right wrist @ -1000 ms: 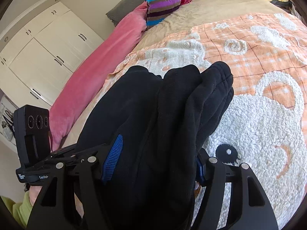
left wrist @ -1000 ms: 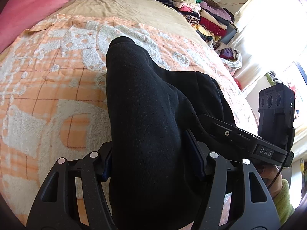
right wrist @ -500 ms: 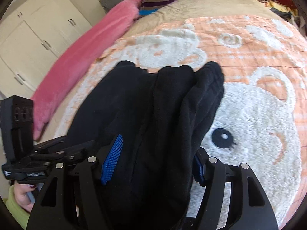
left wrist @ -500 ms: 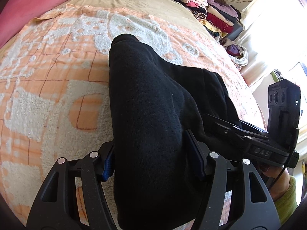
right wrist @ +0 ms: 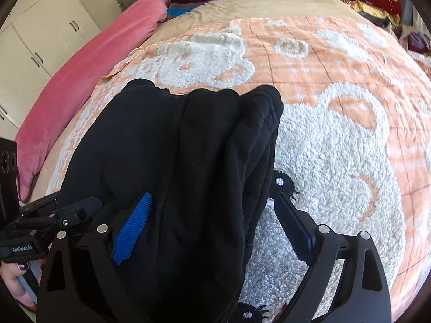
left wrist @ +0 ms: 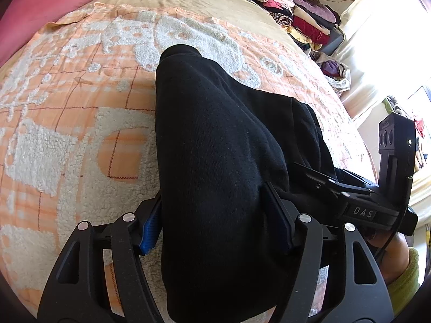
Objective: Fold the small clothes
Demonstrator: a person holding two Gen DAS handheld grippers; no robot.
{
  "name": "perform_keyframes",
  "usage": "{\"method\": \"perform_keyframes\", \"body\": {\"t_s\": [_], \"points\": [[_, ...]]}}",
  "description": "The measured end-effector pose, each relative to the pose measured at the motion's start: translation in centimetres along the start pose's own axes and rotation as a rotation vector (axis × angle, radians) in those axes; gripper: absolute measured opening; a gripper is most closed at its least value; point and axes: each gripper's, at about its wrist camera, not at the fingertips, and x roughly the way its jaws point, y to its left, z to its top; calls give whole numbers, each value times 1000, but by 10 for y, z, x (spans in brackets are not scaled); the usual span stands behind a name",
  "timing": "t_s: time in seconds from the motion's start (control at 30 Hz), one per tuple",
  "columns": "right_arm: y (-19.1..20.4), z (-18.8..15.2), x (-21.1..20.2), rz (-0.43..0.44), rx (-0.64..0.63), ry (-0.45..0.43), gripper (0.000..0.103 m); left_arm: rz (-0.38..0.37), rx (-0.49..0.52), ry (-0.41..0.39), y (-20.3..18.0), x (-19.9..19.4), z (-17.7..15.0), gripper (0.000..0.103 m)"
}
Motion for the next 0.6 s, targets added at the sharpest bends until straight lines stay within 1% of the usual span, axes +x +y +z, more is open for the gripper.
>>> {"method": "perform_keyframes", "body": {"t_s": [0.17,0.27,0.33,0.4,0.43,0.5,0.6], "points": [[9,1,-9,-30,-35,-30,92,3,1,0,1,-3,1,61],[7,-2,-14,-38,-24,-40,92,5,3,0,1,-4,0,61],[7,-3,-23,-45,-20,-72,92,13,8,-4,1,-7,0,61],[9,-2,-37,-52,-29,-115,95,15,11,-13,1,-13,0,61],[10,-1,-42,-52,-29,-137,96,11,13,-20,0,-16,-1,63],[13,0,-56,-48,-23,-183,98,26,27,-53,-2,-28,0,74],[17,-1,-79,-34,-26,-242,98,51,45,-103,-6,-47,2,86]]}}
